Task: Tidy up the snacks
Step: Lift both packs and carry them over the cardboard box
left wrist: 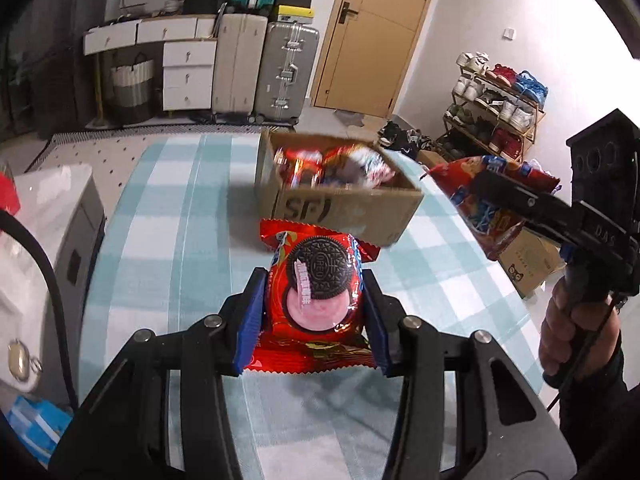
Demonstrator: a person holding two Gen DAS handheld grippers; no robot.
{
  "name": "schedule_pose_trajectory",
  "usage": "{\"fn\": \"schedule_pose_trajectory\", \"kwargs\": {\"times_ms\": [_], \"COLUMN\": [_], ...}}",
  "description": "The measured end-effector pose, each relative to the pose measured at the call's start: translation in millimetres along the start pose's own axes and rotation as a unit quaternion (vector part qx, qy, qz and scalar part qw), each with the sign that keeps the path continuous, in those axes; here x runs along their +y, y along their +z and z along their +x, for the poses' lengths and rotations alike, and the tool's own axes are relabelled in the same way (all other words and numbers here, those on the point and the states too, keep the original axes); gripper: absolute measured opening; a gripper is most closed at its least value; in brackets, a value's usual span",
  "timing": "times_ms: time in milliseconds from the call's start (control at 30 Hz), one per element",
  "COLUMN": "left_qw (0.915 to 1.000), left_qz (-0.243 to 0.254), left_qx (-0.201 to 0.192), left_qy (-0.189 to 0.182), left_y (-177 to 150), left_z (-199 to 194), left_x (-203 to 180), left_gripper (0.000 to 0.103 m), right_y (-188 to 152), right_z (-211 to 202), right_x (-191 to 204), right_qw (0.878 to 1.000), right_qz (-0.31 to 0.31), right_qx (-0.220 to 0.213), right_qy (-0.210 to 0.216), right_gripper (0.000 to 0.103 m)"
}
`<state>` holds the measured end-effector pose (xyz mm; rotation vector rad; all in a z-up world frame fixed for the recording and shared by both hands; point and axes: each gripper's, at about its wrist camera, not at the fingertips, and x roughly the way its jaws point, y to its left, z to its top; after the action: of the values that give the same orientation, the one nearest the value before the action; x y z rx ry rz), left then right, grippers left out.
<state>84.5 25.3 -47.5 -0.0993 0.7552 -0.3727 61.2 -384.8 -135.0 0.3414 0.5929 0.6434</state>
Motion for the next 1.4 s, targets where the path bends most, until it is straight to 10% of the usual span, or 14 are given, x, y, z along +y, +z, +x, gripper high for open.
{"fn": "schedule_pose_trajectory", "kwargs": {"times_ms": [467, 967, 1400], "left_qw": [0.9992, 0.9909, 0.9838], "left_qz": [0.037, 0.041, 0.073], "left_qx": [-0.012, 0.128, 0.163], "left_qy": [0.0, 0.007, 0.001], "left_y": [115.2, -34.9, -53.3], "left_z": [10.3, 87.1, 126.3], "left_x": [-25.9, 16.2, 1.1], "left_gripper": [0.042, 0.042, 0.059], "right_y": [106.3, 84.2, 74.0], "right_z": [-11.3, 31.3, 31.5], "right_x": [18.1, -24.3, -32.9], "right_qw": [0.998, 1.0, 1.0], "right_qz": [-0.048, -0.007, 0.002], "right_qx": [-0.029, -0.006, 0.001], "right_qy": [-0.015, -0.002, -0.001], "right_gripper": [0.042, 0.042, 0.042]}}
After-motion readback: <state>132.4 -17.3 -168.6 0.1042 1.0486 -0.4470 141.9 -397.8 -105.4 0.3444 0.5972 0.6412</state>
